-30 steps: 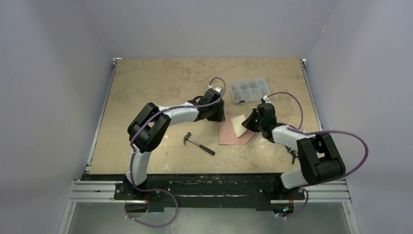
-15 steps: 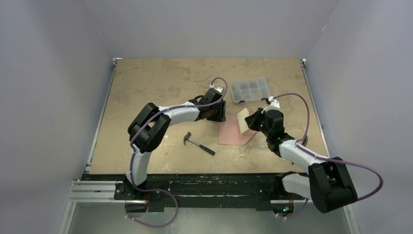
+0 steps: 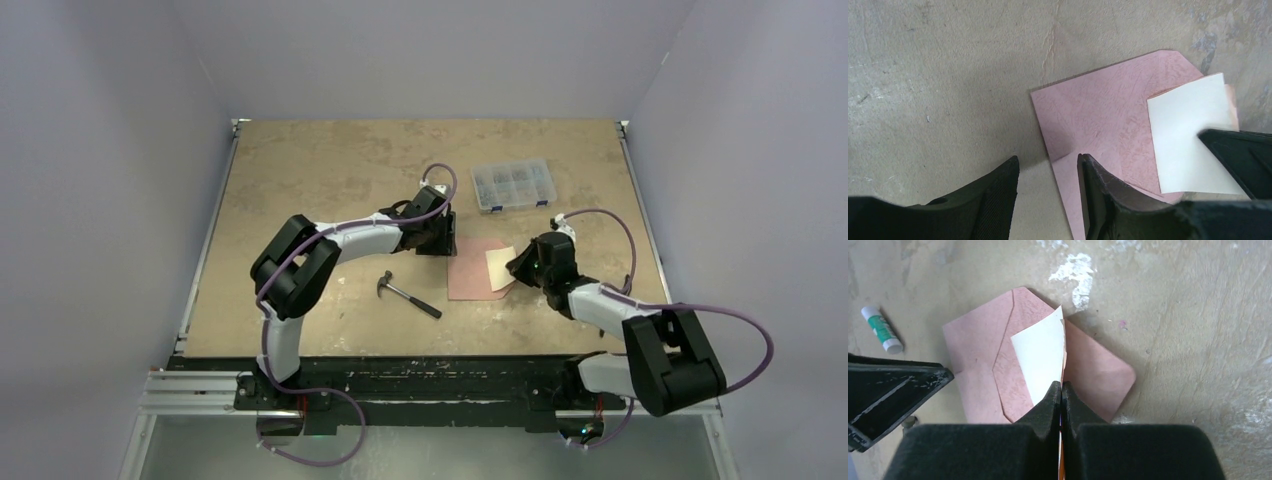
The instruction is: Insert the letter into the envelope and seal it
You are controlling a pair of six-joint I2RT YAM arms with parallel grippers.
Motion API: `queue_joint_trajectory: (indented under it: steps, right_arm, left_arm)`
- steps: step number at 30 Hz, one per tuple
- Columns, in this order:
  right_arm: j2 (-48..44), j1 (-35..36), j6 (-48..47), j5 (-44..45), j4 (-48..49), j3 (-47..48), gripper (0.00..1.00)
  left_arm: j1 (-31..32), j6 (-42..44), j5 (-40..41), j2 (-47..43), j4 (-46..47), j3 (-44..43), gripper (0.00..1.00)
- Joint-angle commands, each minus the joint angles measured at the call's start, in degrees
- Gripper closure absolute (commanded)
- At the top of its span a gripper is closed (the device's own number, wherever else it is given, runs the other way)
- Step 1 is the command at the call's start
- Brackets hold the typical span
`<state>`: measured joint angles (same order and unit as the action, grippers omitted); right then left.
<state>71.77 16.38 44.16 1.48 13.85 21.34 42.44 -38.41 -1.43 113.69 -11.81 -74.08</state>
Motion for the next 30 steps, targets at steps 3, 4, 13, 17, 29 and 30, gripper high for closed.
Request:
queue_joint_trajectory:
  steps: [3, 4, 13, 17, 29, 30]
  right_arm:
    - [3.8, -0.8, 5.9, -0.7, -1.3, 3.8, 1.0]
    - [4.5, -1.0, 6.3, -1.2, -1.5, 4.2, 1.0]
    - [8.7, -1.3, 5.9, -5.0, -0.6, 6.3, 1.0]
    - [10.1, -1.2, 4.2, -4.4, 0.0, 7.9, 1.0]
    - [10.8, -1.2, 2.1, -4.9, 3.1, 7.7, 1.0]
    - [10.9, -1.2, 1.5, -5.7, 3.7, 7.8, 1.0]
  left_arm:
    - [0.1, -1.2, -1.0, 0.7, 1.1, -0.4, 0.59]
    - [0.1, -1.0, -0.8, 1.2, 0.8, -0.9, 0.63]
    - [0.1, 1.7, 0.8, 5.0, -1.3, -3.8, 0.67]
    - [0.0, 2.6, 0.6, 5.4, -1.7, -4.4, 0.67]
    - [0.1, 3.3, 0.5, 5.6, -1.7, -4.3, 0.67]
    - [0.0, 3.5, 0.1, 5.7, -1.5, -4.5, 0.67]
